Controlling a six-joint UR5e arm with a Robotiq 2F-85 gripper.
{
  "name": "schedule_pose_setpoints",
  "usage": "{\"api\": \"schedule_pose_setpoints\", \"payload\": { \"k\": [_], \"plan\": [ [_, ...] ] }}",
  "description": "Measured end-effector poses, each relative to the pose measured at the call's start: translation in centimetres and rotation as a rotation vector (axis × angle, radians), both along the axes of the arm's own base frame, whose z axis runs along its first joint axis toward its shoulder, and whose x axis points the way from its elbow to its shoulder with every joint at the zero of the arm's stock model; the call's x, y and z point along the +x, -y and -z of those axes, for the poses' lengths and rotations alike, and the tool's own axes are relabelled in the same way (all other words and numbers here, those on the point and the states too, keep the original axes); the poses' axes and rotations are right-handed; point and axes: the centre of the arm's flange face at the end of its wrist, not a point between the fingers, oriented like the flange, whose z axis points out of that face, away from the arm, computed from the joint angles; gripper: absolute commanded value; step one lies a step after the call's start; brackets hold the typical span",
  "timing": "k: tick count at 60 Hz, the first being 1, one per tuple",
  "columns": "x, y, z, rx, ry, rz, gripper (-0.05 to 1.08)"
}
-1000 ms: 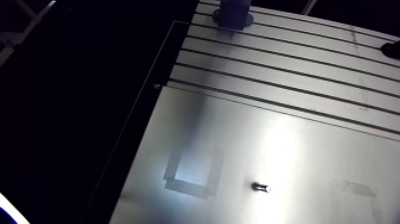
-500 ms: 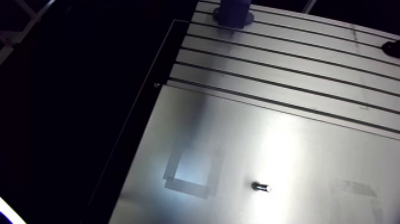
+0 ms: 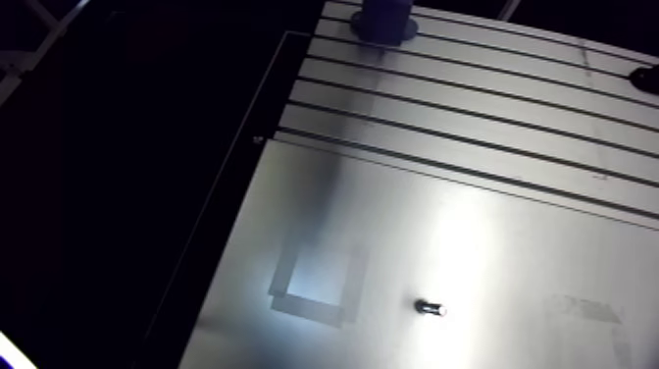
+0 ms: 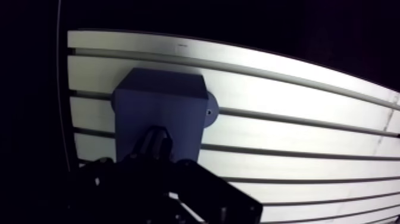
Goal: Pick up the M10 bolt and insert it into the hex recess until seated.
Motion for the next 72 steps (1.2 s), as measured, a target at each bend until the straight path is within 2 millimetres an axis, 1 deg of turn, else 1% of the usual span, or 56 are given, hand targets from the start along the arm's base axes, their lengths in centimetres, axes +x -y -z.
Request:
{"api": "schedule_pose_setpoints", "payload": {
  "k": [72],
  "plan": [
    [0.05,0.21,0.39,-0.001,0.006,-0.013,1.08]
  ]
}}
